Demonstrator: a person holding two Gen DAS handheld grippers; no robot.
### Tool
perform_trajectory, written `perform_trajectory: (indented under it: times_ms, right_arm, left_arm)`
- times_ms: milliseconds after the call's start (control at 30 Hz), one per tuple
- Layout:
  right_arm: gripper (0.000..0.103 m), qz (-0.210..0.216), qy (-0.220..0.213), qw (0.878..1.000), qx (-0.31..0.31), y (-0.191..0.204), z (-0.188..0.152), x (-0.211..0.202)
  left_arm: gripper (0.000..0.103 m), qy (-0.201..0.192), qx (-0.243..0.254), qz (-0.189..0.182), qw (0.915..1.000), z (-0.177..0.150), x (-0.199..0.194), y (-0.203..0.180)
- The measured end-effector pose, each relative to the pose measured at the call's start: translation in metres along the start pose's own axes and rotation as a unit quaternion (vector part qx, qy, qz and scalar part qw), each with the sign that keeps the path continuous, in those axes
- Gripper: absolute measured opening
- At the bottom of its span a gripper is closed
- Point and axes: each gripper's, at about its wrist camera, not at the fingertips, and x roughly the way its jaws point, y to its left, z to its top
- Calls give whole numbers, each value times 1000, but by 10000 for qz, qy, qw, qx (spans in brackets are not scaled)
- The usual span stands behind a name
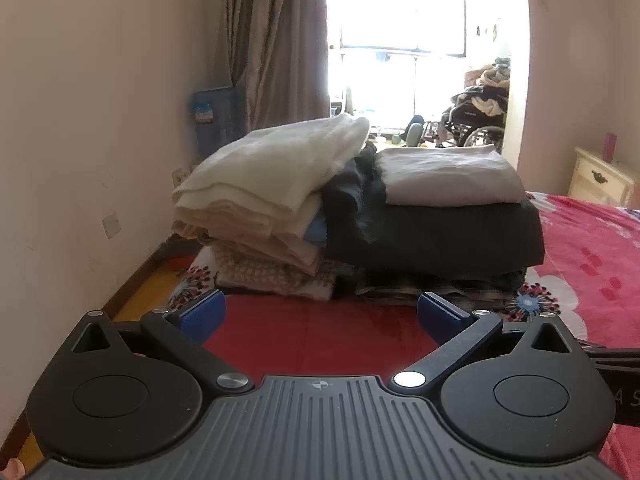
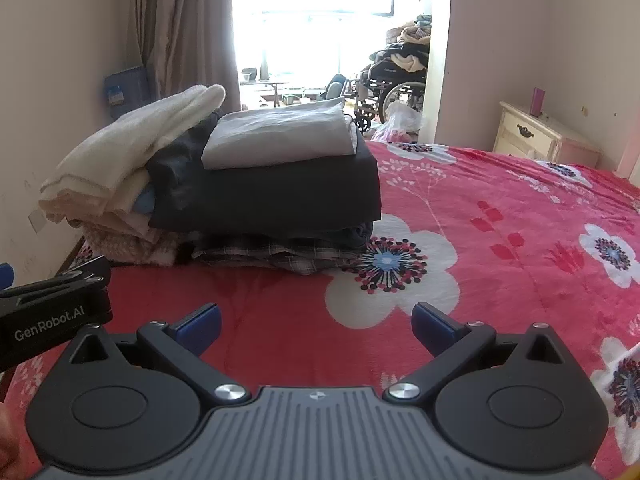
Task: Fold clothes
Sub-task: 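Lower the white shirt onto the dark clothes stack and open both grippers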
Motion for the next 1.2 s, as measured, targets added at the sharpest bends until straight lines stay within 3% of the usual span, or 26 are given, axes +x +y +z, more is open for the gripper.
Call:
perform_trajectory:
  times_ms: [500,733,867,1000,1133,1200]
  right_arm:
    - [103,14,-9,10000,-79,2,-1,0]
    - [103,320,-546,9971,414,-43,5,2]
    - [102,348,-920,9938,524,-76,24,18]
    - [98,373,-1163,9913,499,-98,61,46]
    - [77,548,-1337,9882,515,-110,105,81]
    - [67,845,-1334,9857,587,-110,128,105]
  left_arm:
    - [103,118,4,0,9999,-2,2,4]
    - [103,186,-354,-541,9977,6,27,15]
    - [103,-1,-222,-975,9950,26,54,-2]
    - [103,-614,-43,-1427,9878,49,88,-29]
    - [100,-985,-257,-1726,9797,66,137,-55]
    - [98,-1016,-387,-1784,9779,75,158,-65]
